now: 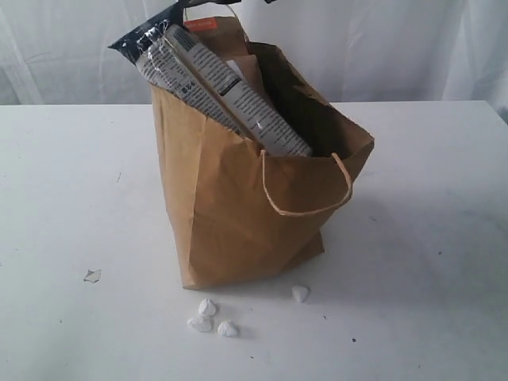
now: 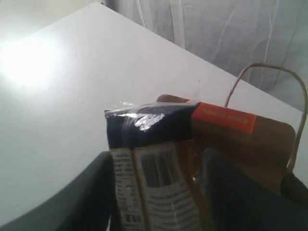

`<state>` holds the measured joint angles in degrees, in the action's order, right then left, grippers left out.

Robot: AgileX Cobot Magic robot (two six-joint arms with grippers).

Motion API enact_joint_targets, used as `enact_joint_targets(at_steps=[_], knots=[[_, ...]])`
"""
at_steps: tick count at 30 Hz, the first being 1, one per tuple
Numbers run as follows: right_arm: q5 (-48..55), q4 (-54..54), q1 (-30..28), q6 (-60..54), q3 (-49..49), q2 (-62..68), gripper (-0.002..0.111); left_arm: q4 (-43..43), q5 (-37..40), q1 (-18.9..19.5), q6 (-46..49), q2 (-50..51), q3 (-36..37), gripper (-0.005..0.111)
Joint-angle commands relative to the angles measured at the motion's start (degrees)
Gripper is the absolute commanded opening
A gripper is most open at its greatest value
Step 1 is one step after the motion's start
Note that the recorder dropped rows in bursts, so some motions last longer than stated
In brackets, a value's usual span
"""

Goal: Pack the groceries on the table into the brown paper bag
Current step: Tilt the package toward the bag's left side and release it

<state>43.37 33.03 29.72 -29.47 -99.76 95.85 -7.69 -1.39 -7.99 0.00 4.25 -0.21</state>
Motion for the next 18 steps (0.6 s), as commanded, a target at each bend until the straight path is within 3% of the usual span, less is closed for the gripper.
enact_joint_targets(at_steps=[1, 18], knots=[[-0.8, -0.3, -0.1, 0.3, 0.0, -0.3, 0.053, 0.0, 0.1, 0.1, 0.0, -0.3, 0.2, 0.000], [-1.9, -0.3, -0.1, 0.9, 0.0, -0.3, 0.052, 0.0, 0.1, 0.1, 0.0, -0.3, 0.2, 0.000]])
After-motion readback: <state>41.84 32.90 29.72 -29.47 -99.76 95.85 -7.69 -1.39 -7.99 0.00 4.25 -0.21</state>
